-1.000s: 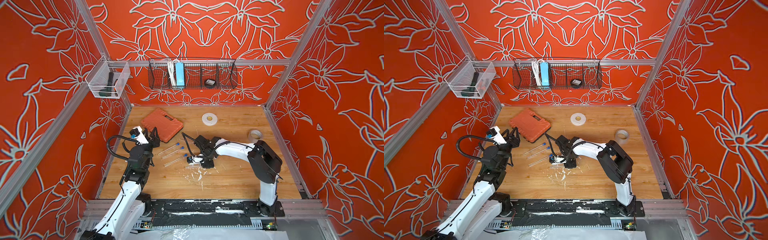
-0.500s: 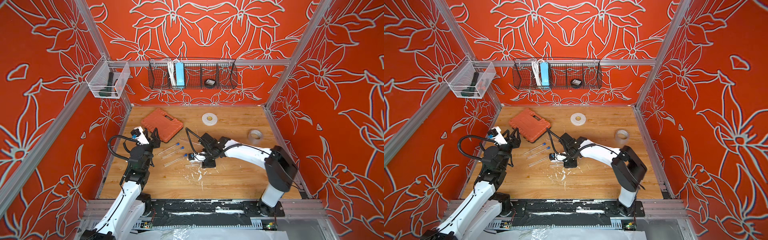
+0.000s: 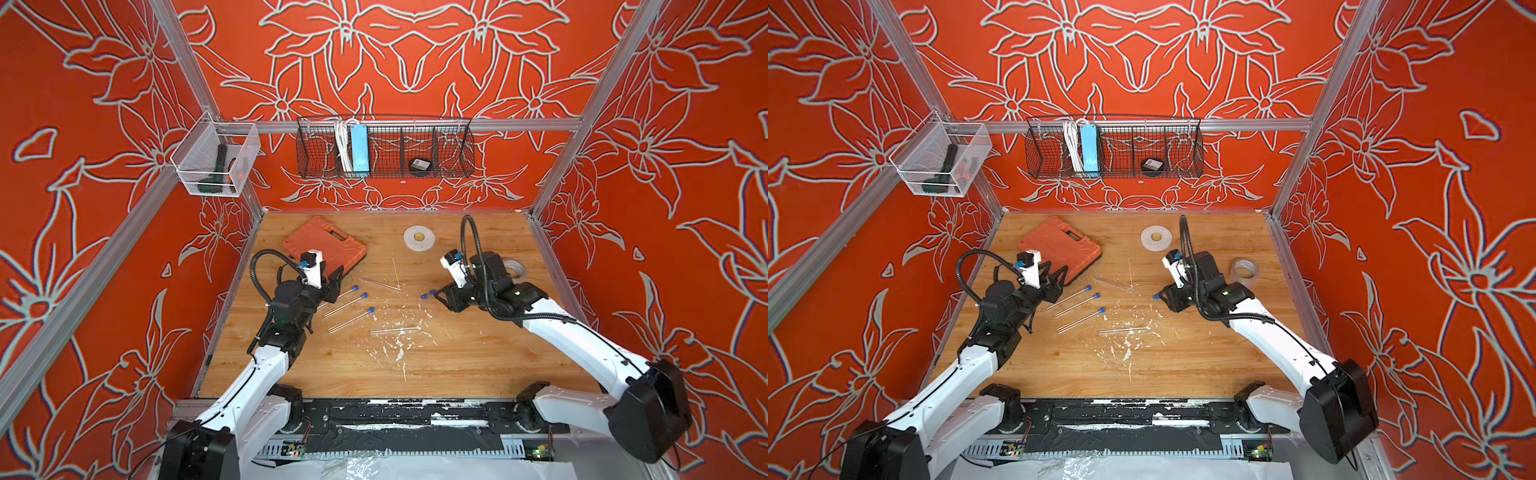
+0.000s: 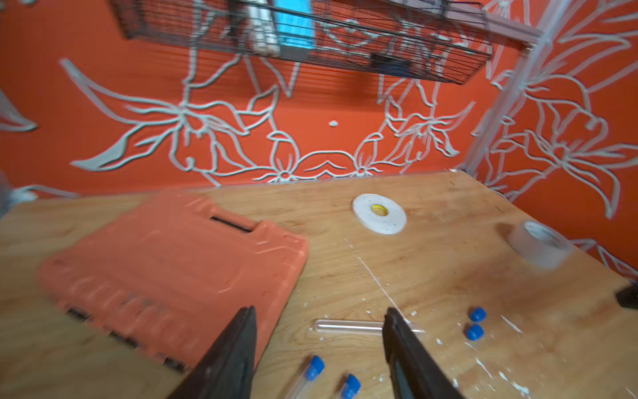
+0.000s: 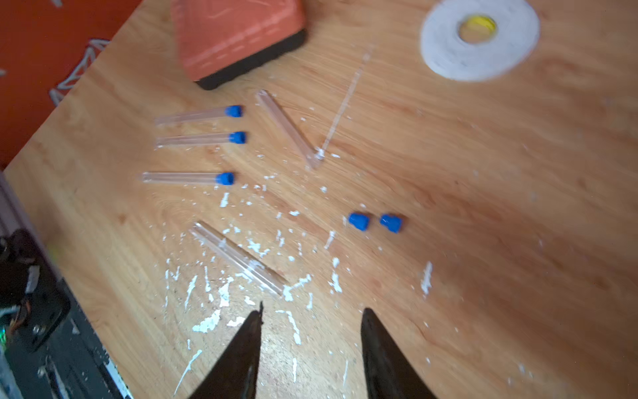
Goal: Insert stoppers into test tubes
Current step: Place the test tube at the center of the board, then pick up the test tube at the center of the board.
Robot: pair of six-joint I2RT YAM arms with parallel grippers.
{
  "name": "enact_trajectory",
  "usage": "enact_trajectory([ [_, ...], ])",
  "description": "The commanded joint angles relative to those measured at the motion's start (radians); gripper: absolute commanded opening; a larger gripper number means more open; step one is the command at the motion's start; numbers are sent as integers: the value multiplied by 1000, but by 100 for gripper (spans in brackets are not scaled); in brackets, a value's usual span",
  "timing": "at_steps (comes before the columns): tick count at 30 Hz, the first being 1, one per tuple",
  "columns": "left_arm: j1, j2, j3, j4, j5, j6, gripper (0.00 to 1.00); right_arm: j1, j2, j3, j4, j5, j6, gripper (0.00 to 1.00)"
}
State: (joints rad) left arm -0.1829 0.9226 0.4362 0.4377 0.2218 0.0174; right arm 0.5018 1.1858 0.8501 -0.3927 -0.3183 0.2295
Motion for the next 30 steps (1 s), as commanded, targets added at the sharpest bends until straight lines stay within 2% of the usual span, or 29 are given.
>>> enact_trajectory([
  [1, -64, 4, 64, -151, 66, 247, 55, -40, -65, -49, -11, 7, 166, 48],
  [6, -150, -15, 98, -401, 138, 472, 53, -78, -191, -130, 15, 101, 225, 48],
  [9, -226, 15, 119, -551, 96, 602, 52, -80, -263, -181, 23, 116, 251, 50],
  [12, -307, 57, 130, -616, 44, 676, 53, -80, -315, -211, 10, 101, 272, 50],
  [16, -420, 205, 187, -714, 22, 787, 56, -80, -380, -236, -3, 90, 280, 50],
  [21, -504, 383, 283, -768, -42, 870, 57, -80, -450, -247, -42, 85, 283, 50],
  [26, -536, 513, 377, -816, -79, 904, 57, -80, -508, -250, -86, 121, 283, 50],
  [30, -549, 612, 450, -865, -119, 902, 51, -80, -536, -253, -106, 135, 271, 50],
])
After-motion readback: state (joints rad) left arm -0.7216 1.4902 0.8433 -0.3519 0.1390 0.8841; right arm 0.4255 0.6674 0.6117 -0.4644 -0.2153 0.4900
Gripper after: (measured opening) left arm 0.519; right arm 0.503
